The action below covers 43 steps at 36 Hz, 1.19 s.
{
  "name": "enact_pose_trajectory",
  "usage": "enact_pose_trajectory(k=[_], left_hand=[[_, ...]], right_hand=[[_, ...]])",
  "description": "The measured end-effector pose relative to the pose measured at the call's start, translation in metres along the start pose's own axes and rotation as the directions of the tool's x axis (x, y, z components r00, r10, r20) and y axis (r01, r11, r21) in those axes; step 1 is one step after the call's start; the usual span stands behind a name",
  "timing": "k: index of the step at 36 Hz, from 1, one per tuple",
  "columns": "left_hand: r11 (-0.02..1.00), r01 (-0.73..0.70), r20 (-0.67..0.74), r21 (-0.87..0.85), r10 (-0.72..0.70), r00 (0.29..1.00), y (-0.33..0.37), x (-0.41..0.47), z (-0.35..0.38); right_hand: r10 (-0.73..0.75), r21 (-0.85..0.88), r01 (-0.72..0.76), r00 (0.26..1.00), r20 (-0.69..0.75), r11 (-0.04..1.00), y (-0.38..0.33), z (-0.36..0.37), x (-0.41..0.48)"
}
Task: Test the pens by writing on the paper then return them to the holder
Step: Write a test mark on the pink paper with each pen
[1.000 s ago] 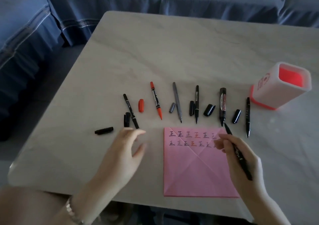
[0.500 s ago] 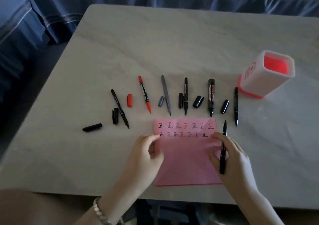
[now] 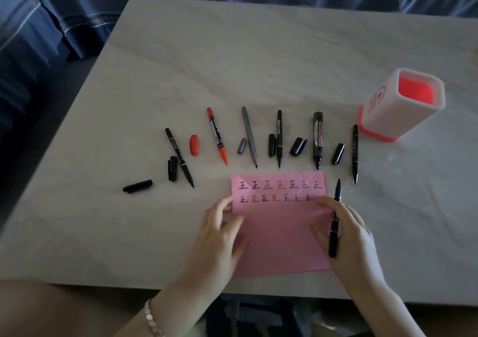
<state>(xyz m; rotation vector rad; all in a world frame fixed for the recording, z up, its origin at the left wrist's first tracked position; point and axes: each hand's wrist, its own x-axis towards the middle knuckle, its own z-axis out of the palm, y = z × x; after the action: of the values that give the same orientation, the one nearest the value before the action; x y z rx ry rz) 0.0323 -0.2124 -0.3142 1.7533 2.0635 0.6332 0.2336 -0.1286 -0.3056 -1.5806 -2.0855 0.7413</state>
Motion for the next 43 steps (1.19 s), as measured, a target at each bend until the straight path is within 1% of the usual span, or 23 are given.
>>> enact_pose_trajectory(k=[4, 8, 12, 14, 17, 20, 23, 24, 29, 33, 35, 39, 43], left_hand=[[0.995, -0.019, -0.039, 0.096, 0.023, 0.999, -0.007, -0.003, 0.005], [0.991, -0.038, -0.074, 0.126, 0.048, 0.996, -0.011, -0.005, 0.007], [0.989, -0.046, -0.072, 0.14, 0.057, 0.996, -0.012, -0.008, 0.012], [0.987, -0.046, -0.066, 0.157, 0.057, 0.996, -0.013, -0.008, 0.014], [0.988, -0.047, -0.092, 0.15, 0.061, 0.994, -0.012, -0.007, 0.014], [0.989, -0.051, -0.107, 0.137, 0.066, 0.992, -0.013, -0.007, 0.015], [0.99, -0.047, -0.103, 0.13, 0.061, 0.993, -0.013, -0.009, 0.015], [0.989, -0.046, -0.099, 0.14, 0.06, 0.993, -0.014, -0.009, 0.015], [0.987, -0.079, -0.098, 0.138, 0.093, 0.991, -0.015, -0.009, 0.016], [0.985, -0.095, -0.04, 0.145, 0.102, 0.994, -0.019, -0.009, 0.013], [0.988, -0.105, -0.006, 0.117, 0.107, 0.994, -0.023, -0.013, 0.011], [0.987, -0.128, 0.043, 0.101, 0.125, 0.991, -0.029, -0.018, 0.007], [0.984, -0.14, 0.039, 0.107, 0.136, 0.99, -0.027, -0.018, 0.004]], right_hand=[[0.003, 0.009, -0.003, 1.0, 0.008, 1.0, -0.001, -0.001, 0.0], [0.002, 0.021, -0.002, 1.0, 0.012, 1.0, -0.001, -0.003, -0.001], [-0.029, 0.1, 0.038, 0.995, -0.099, 0.994, -0.009, -0.005, 0.001], [-0.015, 0.206, 0.046, 0.989, -0.148, 0.977, -0.017, -0.004, 0.001], [0.046, 0.418, 0.027, 0.986, -0.162, 0.908, -0.031, 0.005, 0.005], [0.077, 0.632, 0.008, 0.991, -0.108, 0.775, -0.05, 0.018, 0.012], [0.155, 0.77, -0.081, 0.988, -0.023, 0.632, -0.068, 0.027, 0.018], [0.168, 0.785, -0.101, 0.986, -0.004, 0.611, -0.074, 0.03, 0.02], [0.242, 0.732, -0.166, 0.97, 0.001, 0.661, -0.085, 0.053, 0.026], [0.274, 0.576, -0.159, 0.954, -0.118, 0.802, -0.082, 0.072, 0.024], [0.268, 0.531, -0.139, 0.947, -0.175, 0.836, -0.08, 0.076, 0.021], [0.258, 0.501, -0.12, 0.942, -0.216, 0.857, -0.075, 0.08, 0.019], [0.222, 0.466, -0.099, 0.951, -0.217, 0.879, -0.074, 0.082, 0.02]])
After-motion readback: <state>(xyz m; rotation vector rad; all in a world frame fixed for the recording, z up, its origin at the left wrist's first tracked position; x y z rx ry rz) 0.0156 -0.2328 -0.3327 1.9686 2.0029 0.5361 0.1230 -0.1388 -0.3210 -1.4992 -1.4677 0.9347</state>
